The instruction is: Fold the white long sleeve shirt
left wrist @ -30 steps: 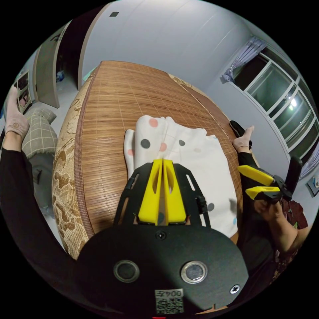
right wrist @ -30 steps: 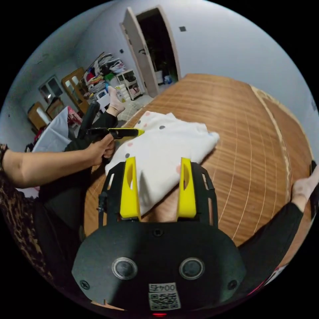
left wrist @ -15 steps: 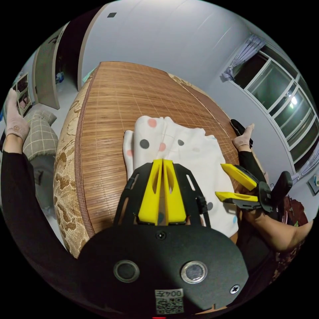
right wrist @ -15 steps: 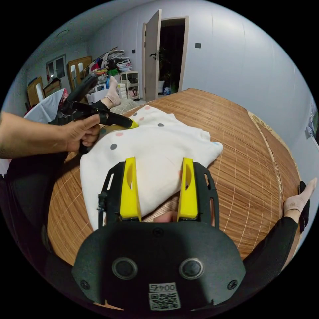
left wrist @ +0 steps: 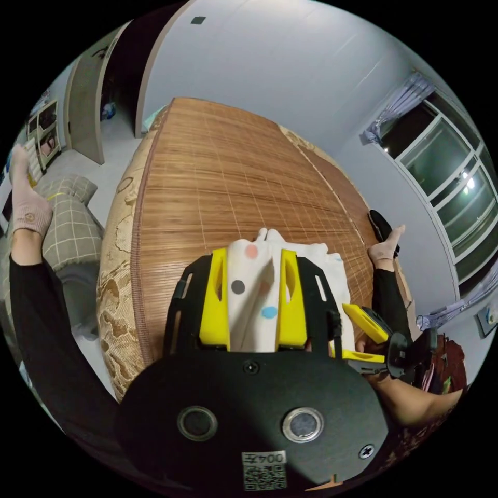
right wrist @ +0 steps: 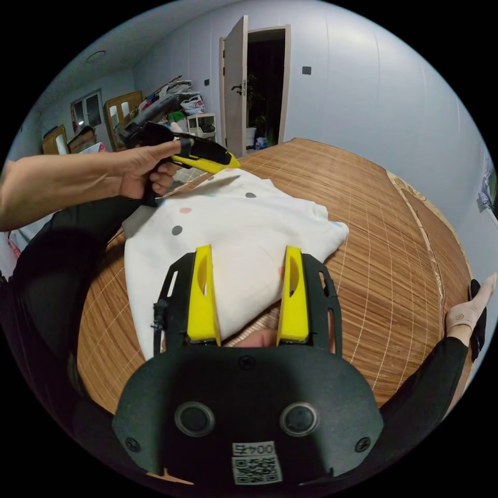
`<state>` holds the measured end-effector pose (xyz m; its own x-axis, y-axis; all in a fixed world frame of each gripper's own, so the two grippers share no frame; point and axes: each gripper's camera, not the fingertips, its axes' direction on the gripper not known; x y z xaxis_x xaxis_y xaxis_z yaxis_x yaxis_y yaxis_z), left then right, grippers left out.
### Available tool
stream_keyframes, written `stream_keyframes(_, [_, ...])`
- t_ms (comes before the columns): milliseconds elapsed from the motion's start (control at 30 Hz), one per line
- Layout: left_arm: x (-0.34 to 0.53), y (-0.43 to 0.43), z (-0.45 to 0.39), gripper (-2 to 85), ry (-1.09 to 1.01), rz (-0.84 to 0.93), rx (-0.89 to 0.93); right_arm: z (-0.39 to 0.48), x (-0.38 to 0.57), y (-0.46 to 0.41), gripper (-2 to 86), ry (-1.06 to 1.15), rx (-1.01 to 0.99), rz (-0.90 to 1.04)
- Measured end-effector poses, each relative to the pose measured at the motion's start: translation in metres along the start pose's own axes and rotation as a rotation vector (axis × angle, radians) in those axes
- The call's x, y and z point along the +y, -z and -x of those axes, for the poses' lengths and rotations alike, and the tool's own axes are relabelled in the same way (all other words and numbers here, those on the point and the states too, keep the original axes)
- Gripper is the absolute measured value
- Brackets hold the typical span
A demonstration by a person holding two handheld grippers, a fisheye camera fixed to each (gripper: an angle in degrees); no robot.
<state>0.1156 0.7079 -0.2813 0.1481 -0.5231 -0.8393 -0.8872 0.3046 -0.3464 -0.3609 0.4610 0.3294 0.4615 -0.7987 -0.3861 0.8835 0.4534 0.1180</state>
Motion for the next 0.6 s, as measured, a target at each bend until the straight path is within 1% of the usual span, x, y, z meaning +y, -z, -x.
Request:
stream_keyframes(67, [-0.007, -0.015, -0.01, 8.7, -0.017, 0.046, -0.051, -0.002, -0.001, -0.001, 18.7, 0.0, 0.001, 0.003])
stream_keyframes(133, [-0.01, -0.021, -0.016, 6.2, -0.025, 0.056, -0.086, -0.004, -0.002, -0.001, 18.7, -0.001, 0.001, 0.005])
stream_keyframes(267, [-0.01, -0.022, -0.02, 3.9, 0.005, 0.02, -0.172, -0.013, -0.005, -0.003, 18.6, -0.014, -0.018, 0.016])
stream_keyframes(400, [-0.007, -0.037, -0.008, 3.4, 0.076, 0.024, -0.184, -0.022, -0.007, -0.006, 18.5, -0.016, -0.027, 0.03])
stream_keyframes(533, [-0.014, -0.048, -0.021, 3.7, 0.043, 0.054, -0.226, -0.033, -0.01, -0.007, 18.4, -0.021, -0.031, 0.038])
stream_keyframes(600, [-0.016, -0.048, -0.019, 4.0, 0.052, 0.058, -0.191, -0.04, -0.012, -0.007, 18.4, -0.024, -0.035, 0.039])
